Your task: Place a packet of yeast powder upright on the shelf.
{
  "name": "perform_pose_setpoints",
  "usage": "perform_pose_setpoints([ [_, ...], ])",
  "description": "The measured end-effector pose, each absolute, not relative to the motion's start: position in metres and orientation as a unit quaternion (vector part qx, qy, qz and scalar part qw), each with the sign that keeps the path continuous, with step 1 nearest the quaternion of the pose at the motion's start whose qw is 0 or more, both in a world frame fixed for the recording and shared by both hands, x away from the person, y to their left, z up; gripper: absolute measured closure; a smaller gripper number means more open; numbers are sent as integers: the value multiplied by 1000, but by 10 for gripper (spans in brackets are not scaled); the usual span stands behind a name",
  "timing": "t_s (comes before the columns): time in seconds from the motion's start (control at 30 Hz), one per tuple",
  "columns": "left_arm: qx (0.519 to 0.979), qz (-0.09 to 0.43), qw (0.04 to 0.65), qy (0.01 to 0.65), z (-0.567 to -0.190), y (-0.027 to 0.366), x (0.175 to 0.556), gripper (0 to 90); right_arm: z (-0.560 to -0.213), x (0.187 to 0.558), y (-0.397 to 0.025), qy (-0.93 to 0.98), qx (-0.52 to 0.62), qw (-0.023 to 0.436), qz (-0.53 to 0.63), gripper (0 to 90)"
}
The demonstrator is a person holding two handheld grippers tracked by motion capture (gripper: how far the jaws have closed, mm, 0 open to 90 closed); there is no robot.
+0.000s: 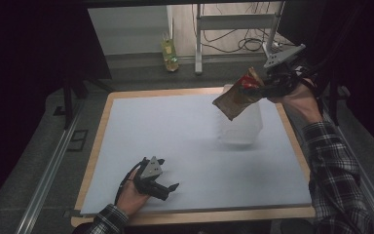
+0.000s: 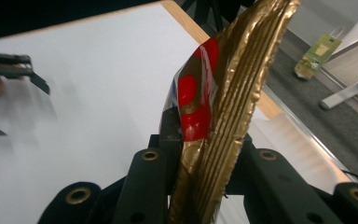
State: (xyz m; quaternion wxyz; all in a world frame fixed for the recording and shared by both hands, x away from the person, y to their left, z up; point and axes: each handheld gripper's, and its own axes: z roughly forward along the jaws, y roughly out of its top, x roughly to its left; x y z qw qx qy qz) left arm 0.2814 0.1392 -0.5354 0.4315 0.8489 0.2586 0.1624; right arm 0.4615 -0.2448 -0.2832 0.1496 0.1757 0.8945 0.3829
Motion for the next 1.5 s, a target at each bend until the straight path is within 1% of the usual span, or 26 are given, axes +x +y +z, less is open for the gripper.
perform_pose_setpoints([
  [0.3,849,163,431,259,-536,139,282,22,-288,485,-256,914,171,157,332,753],
  [0.57,850,164,428,259,-536,139,281,22,-297,502,-264,921,160,175,310,754],
  [0.8,851,163,427,260,-537,140,282,23,-304,516,-264,927,131,182,300,755],
  [1.0,850,162,427,261,-537,140,281,23,-317,526,-262,936,93,174,290,755],
  [1.1,851,161,426,262,-537,140,282,23,-322,530,-262,941,74,164,286,755],
  [1.27,852,161,424,261,-537,140,282,23,-323,533,-263,943,52,146,296,759],
  [1.5,854,160,422,259,-538,138,281,24,-327,536,-261,947,46,136,289,761],
])
